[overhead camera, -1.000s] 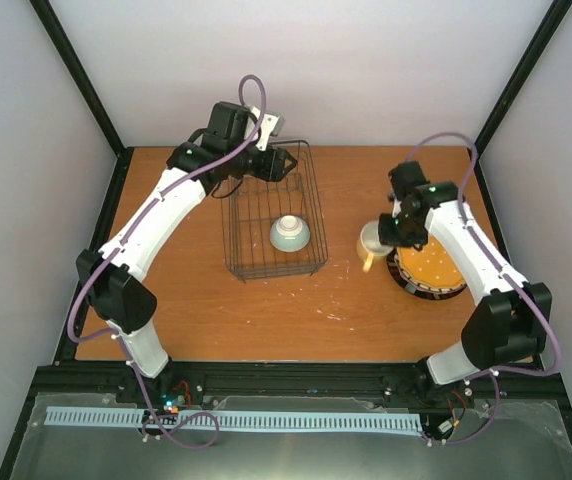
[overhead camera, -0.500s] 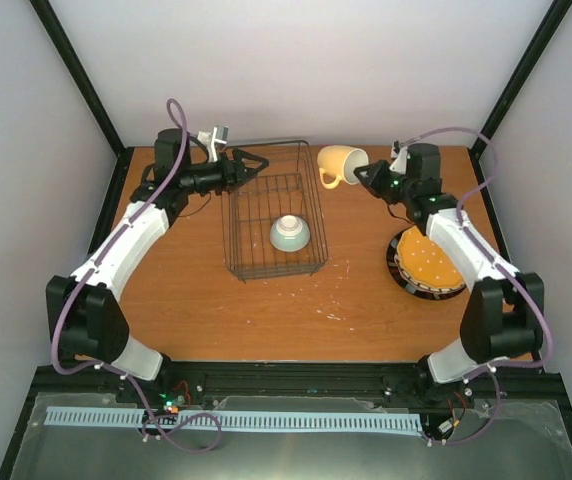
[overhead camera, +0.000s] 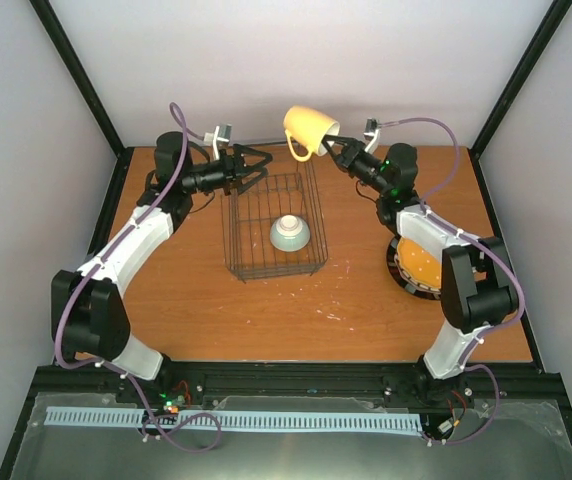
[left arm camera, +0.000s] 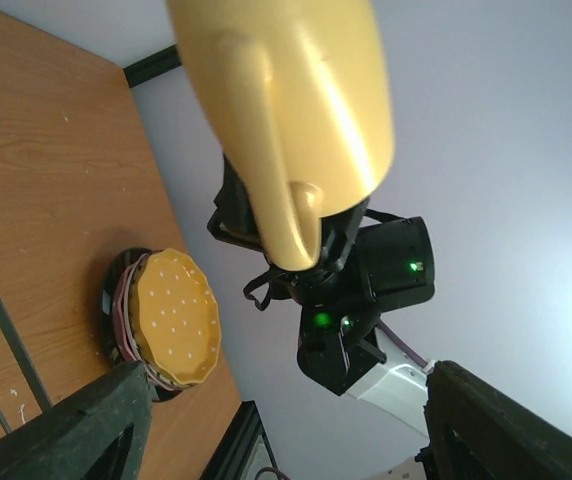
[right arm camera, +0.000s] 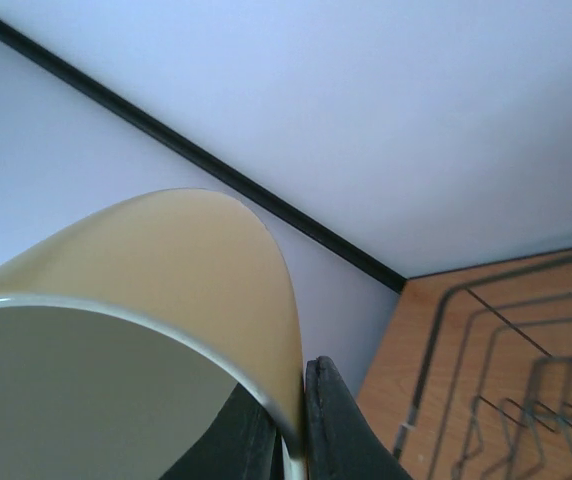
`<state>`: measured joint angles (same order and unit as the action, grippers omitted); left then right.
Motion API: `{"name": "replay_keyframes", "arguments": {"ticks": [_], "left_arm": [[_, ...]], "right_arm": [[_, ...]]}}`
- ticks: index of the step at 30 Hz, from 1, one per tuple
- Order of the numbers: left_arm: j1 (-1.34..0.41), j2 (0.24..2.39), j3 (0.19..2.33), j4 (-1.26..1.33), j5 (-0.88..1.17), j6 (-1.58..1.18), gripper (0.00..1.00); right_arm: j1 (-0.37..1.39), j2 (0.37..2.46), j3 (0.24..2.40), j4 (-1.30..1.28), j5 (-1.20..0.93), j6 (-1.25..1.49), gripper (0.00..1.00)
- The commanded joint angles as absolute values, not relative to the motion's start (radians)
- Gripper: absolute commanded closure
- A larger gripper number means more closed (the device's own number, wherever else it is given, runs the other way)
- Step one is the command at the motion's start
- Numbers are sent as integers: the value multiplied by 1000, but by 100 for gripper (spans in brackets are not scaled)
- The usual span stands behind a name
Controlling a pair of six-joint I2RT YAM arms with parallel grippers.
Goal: Load the mixed dishes into the dish rack
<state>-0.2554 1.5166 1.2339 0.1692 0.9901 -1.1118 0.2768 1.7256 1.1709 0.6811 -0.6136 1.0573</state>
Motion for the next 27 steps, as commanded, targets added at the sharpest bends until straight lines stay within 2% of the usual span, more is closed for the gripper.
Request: {"name": "replay_keyframes", "arguments": {"ticks": [1,5,18,23,27], "left_arm": [[-262,1508,1254,143,945,-1092,27],[-265,1535,1291,139,951,-1090,38],[-267,1564,1317,170,954,-1099,40],[-267,1581,1326,176,957,-1098,48],[-267,1595,1341,176,954,-1094,48]], "right_arm": [[312,1740,1244,893,-627,1095,97],[335,1763,1257,905,-626,1097,97],[375,1827,1327,875,-644,1097,97],[389,1845,1353,847,-650,1086,97],[399,1859,1364,837,-659,1084,97]]}}
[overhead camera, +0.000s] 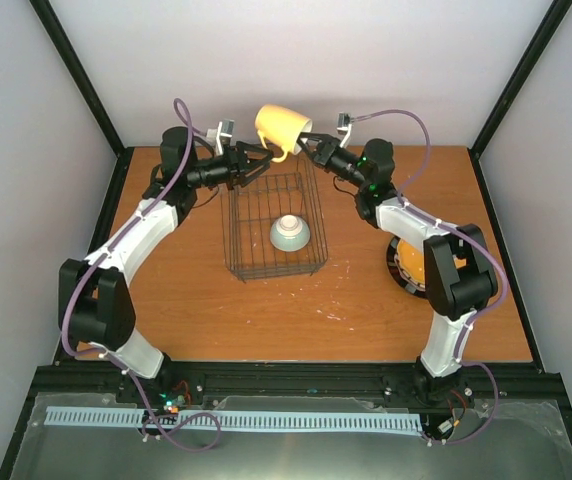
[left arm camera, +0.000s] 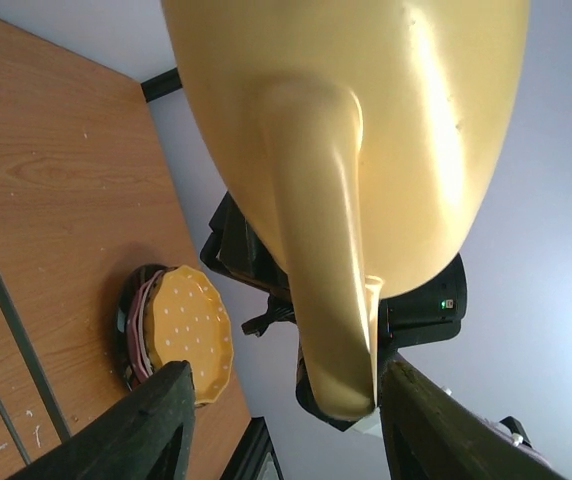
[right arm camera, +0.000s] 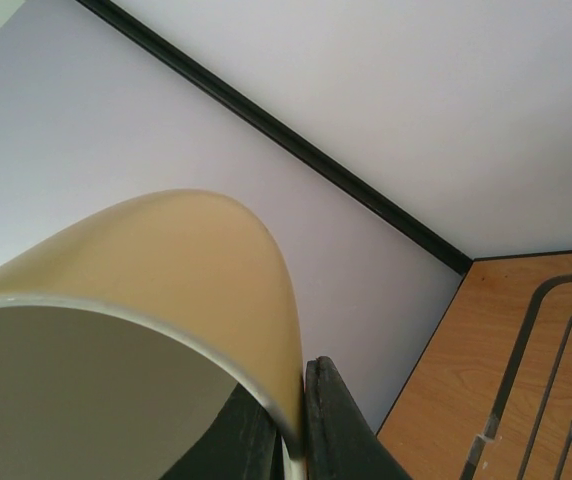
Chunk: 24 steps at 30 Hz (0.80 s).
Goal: Load the mixed dishes into the dish rack
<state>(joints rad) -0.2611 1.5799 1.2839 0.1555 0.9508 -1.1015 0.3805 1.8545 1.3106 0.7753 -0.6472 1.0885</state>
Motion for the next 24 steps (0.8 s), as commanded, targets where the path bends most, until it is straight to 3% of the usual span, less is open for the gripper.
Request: {"name": "replay_keyframes", "arguments": {"ticks": [1,5,9,13,15,22,24], "left_arm": [[-267,1598,1345,176,954,-1094,47],[-267,1607,1358,175,946,-1090,47],[-267,1610,1366,167,936,-1079,55],[-267,1621,1379,166,936,-1067,78],[-267,1629,1388,168,942,-1062,98],[-266,1636,1413,149,944,-1033,99],[-265,1631,1450,77,924,-974,99]], "right_arm": [[402,1862,1365,834,-662,1084,97],[408,1871,1369,823,-674,1081,97],[410,1876,1368,816,-680,1079,97],[408,1881,1377,813,-682,1080,97],[409,1887,1387,809,-685,1080,97],[409,1899,1404,802,-688,1081,97],[408,1902,1405,789,-688,1087,92]]}}
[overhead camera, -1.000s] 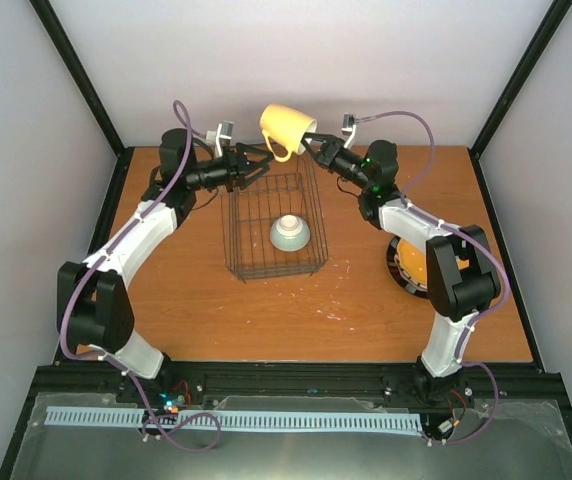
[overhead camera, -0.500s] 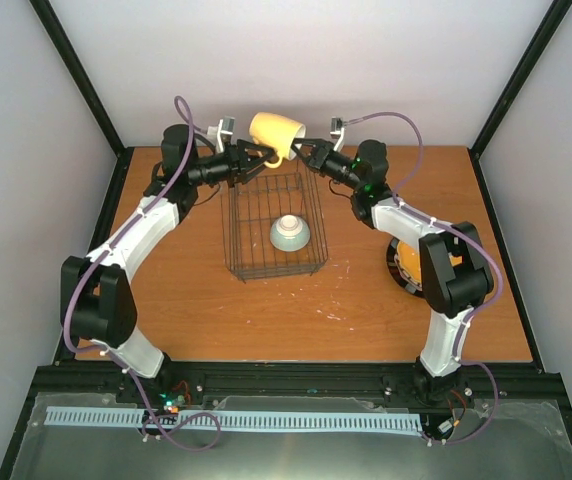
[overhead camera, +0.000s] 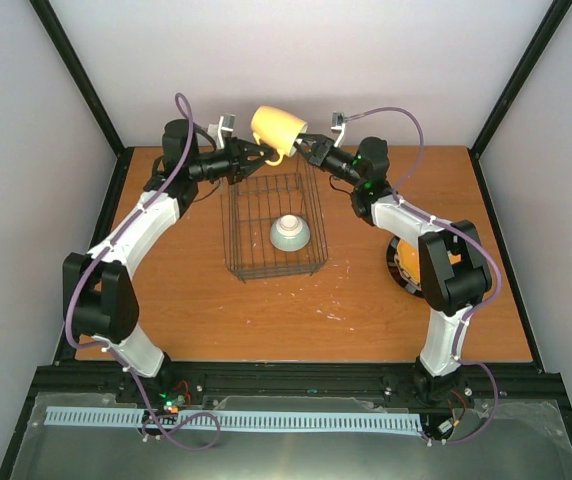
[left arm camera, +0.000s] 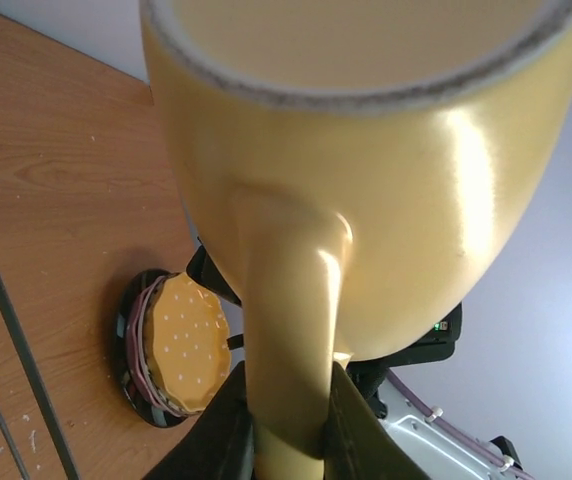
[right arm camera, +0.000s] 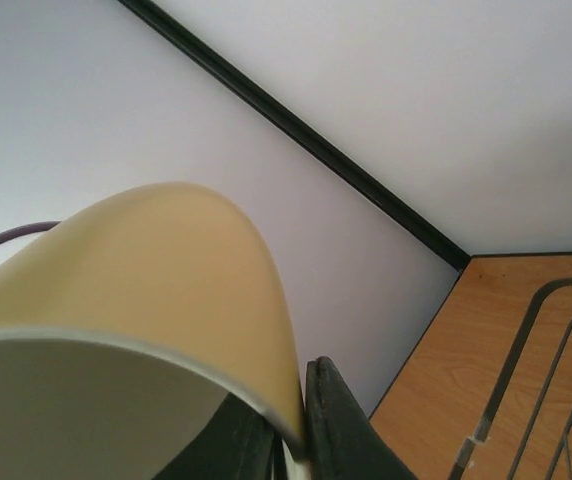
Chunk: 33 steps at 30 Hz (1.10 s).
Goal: Load the mixed dishes into the dish rack
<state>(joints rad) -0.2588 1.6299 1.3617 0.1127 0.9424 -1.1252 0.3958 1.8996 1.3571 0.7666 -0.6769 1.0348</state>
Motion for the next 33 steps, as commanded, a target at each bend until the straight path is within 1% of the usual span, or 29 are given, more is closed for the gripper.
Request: {"name": "replay_keyframes", "arguments": {"ticks": [1,2,6,10,15,20,25,29,33], "left_arm": [[-265,1630,1474,25,905,-930,99],[-264,1629,1504,-34,886,-880,100],[-261,1614,1574,-228,790,-714,99],[-261,1565,1584,-388,651,-547,99],[-262,1502,1549,-548,437,-390,99],[-287,1454,1468,-612,277,-350,99],[-416,1457,1400,-615,93,-333,99],[-493,1484,1318,-576,24,-380,99],[-534,1529,1299,-587,-48,-437,99]], "right_arm": [[406,1903,1405,782,-688,1089,83],[405,1904,1404,774,-688,1088,75],[397,1900,1403,723,-692,1074,58],[367,1865,1384,609,-692,1000,53],[314,1774,1308,401,-653,838,53],[273,1728,1277,290,-637,756,53],[260,1740,1302,256,-636,728,54],[257,1757,1319,254,-663,728,54],[247,1753,1316,238,-679,715,55]]}}
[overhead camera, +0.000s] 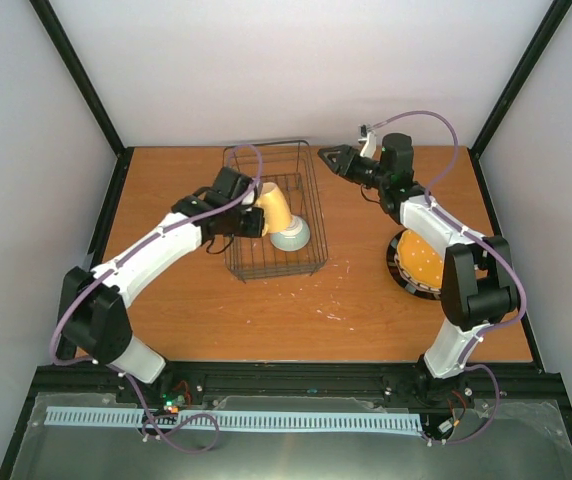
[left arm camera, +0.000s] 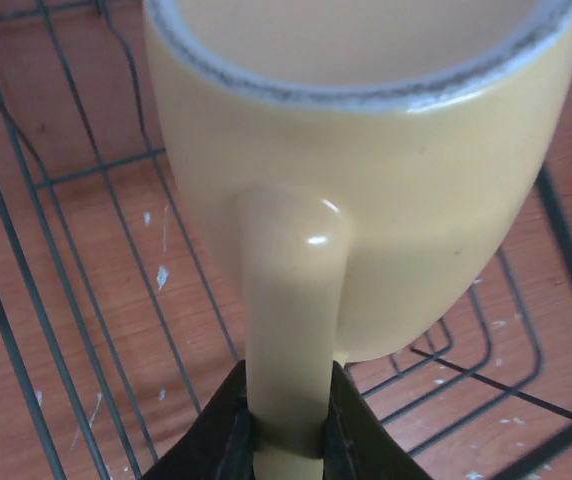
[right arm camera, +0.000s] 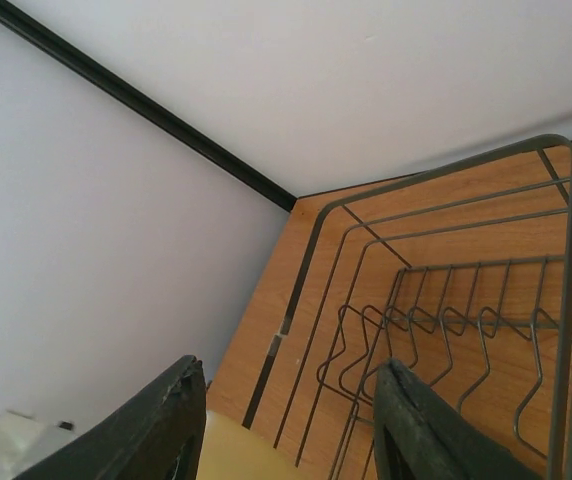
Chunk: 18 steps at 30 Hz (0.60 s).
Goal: Load the mixed dishes into the dish rack
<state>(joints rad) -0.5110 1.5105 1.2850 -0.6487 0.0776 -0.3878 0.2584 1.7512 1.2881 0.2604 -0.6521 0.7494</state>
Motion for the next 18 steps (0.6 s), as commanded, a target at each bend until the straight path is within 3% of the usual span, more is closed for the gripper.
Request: {"name": "replay_keyframes", "arguments": {"ticks": [1,14,18], "left_arm": [[-543,1539,1303,-594,-77,-452,99],[-724,1703,1420,-653,-599,-694,99],[-757,1763,1476,-728,-608,-818,100]], "right_arm": [[246,1751,1313,233,-683,711,55],[176,1727,1275,187,-749,679,57],[156,1720,1270,174,-769,667,58]]}}
